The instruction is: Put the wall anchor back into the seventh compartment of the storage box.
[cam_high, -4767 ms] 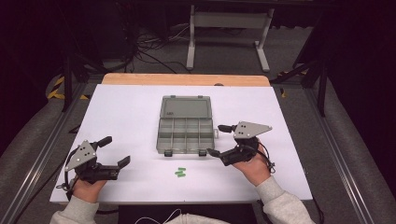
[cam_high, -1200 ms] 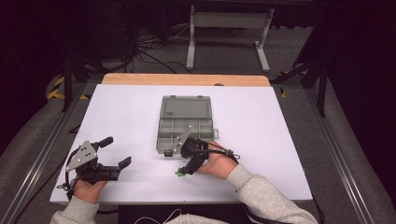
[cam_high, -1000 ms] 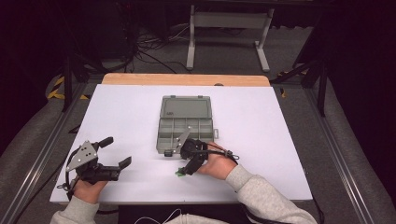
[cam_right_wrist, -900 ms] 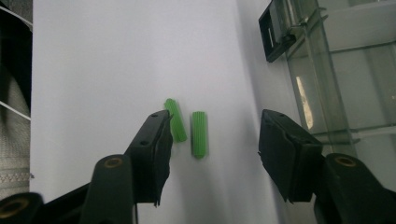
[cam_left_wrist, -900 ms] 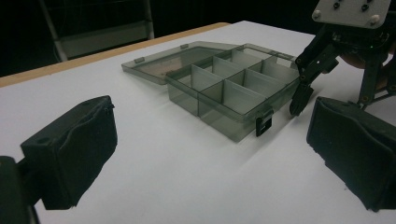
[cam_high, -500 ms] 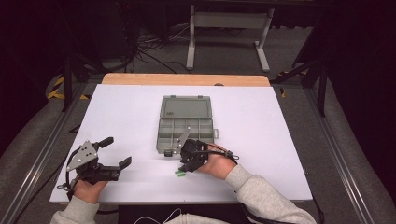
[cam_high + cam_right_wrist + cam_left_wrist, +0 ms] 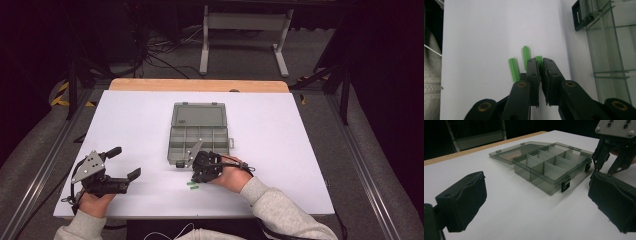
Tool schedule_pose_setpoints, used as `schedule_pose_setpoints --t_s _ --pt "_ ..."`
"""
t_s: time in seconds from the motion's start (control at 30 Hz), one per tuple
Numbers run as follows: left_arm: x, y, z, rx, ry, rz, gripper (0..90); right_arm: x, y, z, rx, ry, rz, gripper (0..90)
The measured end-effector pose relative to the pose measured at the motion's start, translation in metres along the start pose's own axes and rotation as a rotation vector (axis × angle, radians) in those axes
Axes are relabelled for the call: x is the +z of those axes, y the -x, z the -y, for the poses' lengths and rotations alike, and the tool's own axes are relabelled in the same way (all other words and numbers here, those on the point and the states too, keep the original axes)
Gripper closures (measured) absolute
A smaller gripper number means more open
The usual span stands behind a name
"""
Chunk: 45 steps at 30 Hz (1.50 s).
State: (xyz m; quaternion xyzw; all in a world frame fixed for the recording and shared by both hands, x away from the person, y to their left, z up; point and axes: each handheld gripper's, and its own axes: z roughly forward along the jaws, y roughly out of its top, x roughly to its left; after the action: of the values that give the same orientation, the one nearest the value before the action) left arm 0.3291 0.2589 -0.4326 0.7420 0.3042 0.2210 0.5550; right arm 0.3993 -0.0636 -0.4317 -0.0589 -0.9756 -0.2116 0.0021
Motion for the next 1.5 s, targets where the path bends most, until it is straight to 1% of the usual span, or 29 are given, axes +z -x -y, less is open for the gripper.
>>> schedule_pose_setpoints --t_s 0.23,0.37,0.4,0.47,0.5,0.53,0.6,0.63,0.7,0.73,0.8,0.83,0.87,0.97,1.0,1.07,1.13,1.17,1.33,1.5 --pt "0.0 0.0 0.0 0.0 0.001 -0.001 2.5 -0.001 -0.001 -0.001 -0.007 0.004 0.003 84.0" --pt "0.0 0.0 0.0 0.0 0.0 -0.001 2.5 -0.008 -0.002 -0.003 -0.012 0.019 0.007 83.9" --pt "0.0 0.0 0.0 0.0 0.0 -0.001 2.5 -0.013 -0.002 -0.004 -0.011 0.028 0.016 83.9" --pt "0.0 0.0 0.0 0.001 0.001 -0.001 2.5 -0.015 -0.002 -0.004 -0.015 0.035 0.02 83.9" --pt "-0.001 0.0 0.0 0.002 -0.005 0.0 2.5 -0.019 -0.002 -0.005 -0.009 0.035 0.023 83.9" --pt "-0.001 0.0 0.0 0.002 -0.005 0.001 2.5 -0.024 -0.001 -0.005 -0.013 0.049 0.031 83.9" --pt "0.0 0.0 0.0 0.001 -0.003 -0.001 2.5 -0.03 0.0 -0.006 -0.01 0.059 0.04 83.9" --pt "0.0 0.0 0.0 0.001 0.0 -0.001 2.5 -0.032 0.001 -0.006 -0.016 0.068 0.041 83.9" --pt "0.0 0.0 0.0 0.001 0.0 -0.001 2.5 -0.036 0.001 -0.006 -0.008 0.069 0.047 83.9" --pt "0.0 0.0 0.0 0.001 0.0 -0.001 2.5 -0.038 0.003 -0.005 -0.01 0.077 0.054 83.9" --pt "0.0 0.0 0.0 0.001 -0.001 -0.001 2.5 -0.044 0.005 -0.005 0.002 0.084 0.06 83.9" --pt "0.0 0.0 0.0 0.002 -0.001 -0.001 2.5 -0.046 0.008 -0.005 -0.01 0.095 0.066 83.9" --pt "0.0 0.0 0.0 0.002 -0.001 -0.001 2.5 -0.048 0.008 -0.004 0.003 0.094 0.073 83.9" --pt "0.0 0.0 0.0 0.002 -0.001 -0.001 2.5 -0.053 0.012 -0.004 0.0 0.106 0.083 83.9" --pt "0.0 0.0 0.0 0.002 -0.001 -0.001 2.5 -0.055 0.012 -0.004 0.007 0.107 0.087 83.9" --pt "0.0 0.0 0.0 0.002 -0.004 0.001 2.6 -0.059 0.015 -0.005 0.001 0.112 0.092 83.8" --pt "0.0 0.0 0.0 0.002 -0.004 0.001 2.6 -0.062 0.017 -0.005 0.01 0.111 0.102 83.9" --pt "0.0 0.0 0.0 0.002 -0.002 -0.001 2.6 -0.063 0.019 -0.006 0.002 0.117 0.11 83.9" --pt "0.0 0.0 0.0 0.001 0.0 -0.003 2.5 -0.069 0.026 -0.005 0.031 0.117 0.121 83.8" --pt "0.0 0.0 0.0 0.001 -0.003 -0.001 2.5 -0.073 0.033 -0.004 0.046 0.115 0.136 83.9"
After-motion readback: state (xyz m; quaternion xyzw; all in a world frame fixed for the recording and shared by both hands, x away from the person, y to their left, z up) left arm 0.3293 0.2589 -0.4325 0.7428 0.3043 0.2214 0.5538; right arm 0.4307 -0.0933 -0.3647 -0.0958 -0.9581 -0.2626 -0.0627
